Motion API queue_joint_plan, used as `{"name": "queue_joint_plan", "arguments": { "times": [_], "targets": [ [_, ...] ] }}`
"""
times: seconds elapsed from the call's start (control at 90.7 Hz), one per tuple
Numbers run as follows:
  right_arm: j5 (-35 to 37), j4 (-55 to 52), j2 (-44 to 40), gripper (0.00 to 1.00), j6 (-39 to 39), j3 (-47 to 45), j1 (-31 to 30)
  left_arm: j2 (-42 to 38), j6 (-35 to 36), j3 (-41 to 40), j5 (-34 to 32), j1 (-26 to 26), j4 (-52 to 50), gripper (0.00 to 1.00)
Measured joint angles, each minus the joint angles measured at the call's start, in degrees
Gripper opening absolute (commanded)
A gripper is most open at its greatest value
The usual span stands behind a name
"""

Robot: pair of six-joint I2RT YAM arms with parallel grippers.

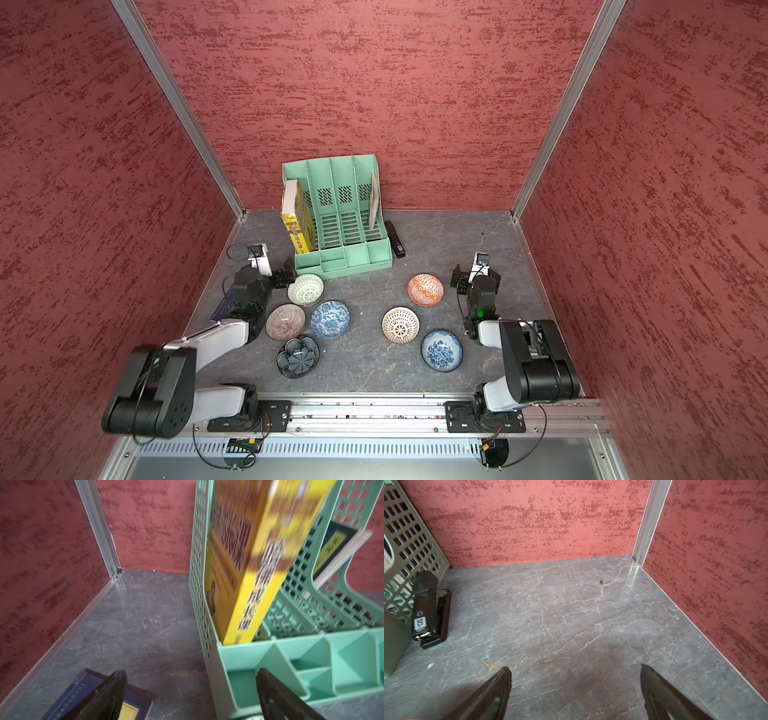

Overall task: Stack the bowls
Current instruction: Pick up the bowl from the center of the board.

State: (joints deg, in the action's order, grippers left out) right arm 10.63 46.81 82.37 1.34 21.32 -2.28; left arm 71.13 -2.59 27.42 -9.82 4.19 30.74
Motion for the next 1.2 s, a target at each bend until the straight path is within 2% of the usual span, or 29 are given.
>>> {"name": "queue_joint_plan", "arguments": {
  "times": [0.099,0.209,0.342,0.43,0.562,0.76,0.915,1.036,1.146,1.201],
  "targets": [
    [2.7,-8.7,-8.6,0.99,1.3,3.1,-0.5,-8.2,-6.5,8.1,-1.9,-1.0,-12.6,1.00],
    [8.3,-23.8,-16.8,0.99,10.6,13.4,-0.6,-14.4,-17.7,15.2,-2.0,-3.8,-27.4,1.00],
    [8.3,-38.8,-22.3,0.98,19.4,27.3,-0.3,-18.3,-29.1,17.6,7.3,-10.1,-42.5,0.99],
    [4.0,-45.8,-25.0,0.98,22.8,31.5,-0.2,-19.8,-33.6,16.1,13.7,-12.2,-51.4,0.93],
    [-2.8,-57.2,-26.4,0.98,27.3,33.0,-0.2,-20.7,-35.8,15.6,19.7,-12.3,-64.8,0.90],
    [-14.0,-72.9,-26.9,0.95,30.3,32.9,-0.2,-23.4,-36.8,17.6,23.3,-12.3,-79.9,0.85],
    [-21.0,-81.1,-27.0,0.94,30.8,32.9,-0.3,-25.6,-39.9,17.6,24.2,-12.3,-86.8,0.80],
    [-23.8,-84.0,-27.6,0.94,31.1,32.7,-0.3,-25.6,-41.8,16.0,23.5,-12.2,-89.5,0.74],
    [-25.9,-84.7,-28.0,0.94,31.5,32.3,-0.3,-24.1,-43.4,13.8,22.1,-11.4,-90.2,0.65],
    [-26.7,-84.9,-27.8,0.94,31.5,32.2,-0.3,-22.9,-43.8,13.0,21.3,-10.8,-90.3,0.56]
  ]
}}
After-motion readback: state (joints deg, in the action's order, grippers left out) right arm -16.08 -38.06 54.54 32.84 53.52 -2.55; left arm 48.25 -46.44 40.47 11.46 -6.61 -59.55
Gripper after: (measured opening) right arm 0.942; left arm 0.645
